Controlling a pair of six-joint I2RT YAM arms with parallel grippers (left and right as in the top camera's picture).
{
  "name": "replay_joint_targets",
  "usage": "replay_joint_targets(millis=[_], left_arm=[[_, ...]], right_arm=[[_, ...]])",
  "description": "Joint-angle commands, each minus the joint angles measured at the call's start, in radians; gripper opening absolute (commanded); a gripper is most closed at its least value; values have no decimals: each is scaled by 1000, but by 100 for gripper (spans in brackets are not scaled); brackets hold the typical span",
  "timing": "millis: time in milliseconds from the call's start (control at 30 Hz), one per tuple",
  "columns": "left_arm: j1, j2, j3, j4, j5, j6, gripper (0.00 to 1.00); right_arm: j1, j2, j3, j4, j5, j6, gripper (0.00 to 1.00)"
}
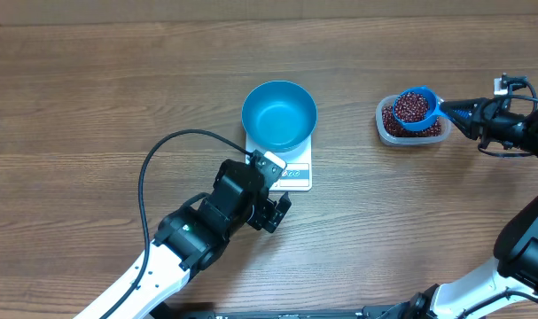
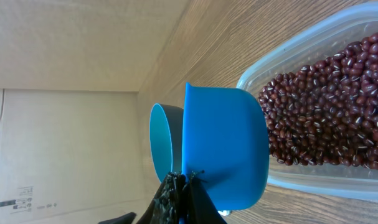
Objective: Scoop item into bowl and weigh 150g on scale
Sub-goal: 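Pull the left gripper back from the scale and hold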
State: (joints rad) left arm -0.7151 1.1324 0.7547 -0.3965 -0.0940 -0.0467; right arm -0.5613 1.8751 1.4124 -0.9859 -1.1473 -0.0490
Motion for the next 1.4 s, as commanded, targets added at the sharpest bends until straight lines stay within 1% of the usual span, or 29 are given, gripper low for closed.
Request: replay_joint_targets(millis=[0,367,533,633,1067,1367], left_arm=[[7,-9,-37,15,-10,-11,100],[8,-9,-48,-89,-10,-12,99],[8,-9,-48,-80,-23,-5,99],[8,-8,-48,-82,-30,24,100],[8,-9,-48,-81,-30,25,100],[8,-8,-48,-72,-101,25,99]], right_arm=[[-1,4,-5,5,-31,-9,4],[-1,4,-5,-4,-21,-9,4],[-1,4,-5,-6,-21,-9,4],[-1,4,-5,-6,-21,-9,4],[-1,4,-5,-7,-21,-10,4],[-1,4,-5,-8,-21,-12,4]])
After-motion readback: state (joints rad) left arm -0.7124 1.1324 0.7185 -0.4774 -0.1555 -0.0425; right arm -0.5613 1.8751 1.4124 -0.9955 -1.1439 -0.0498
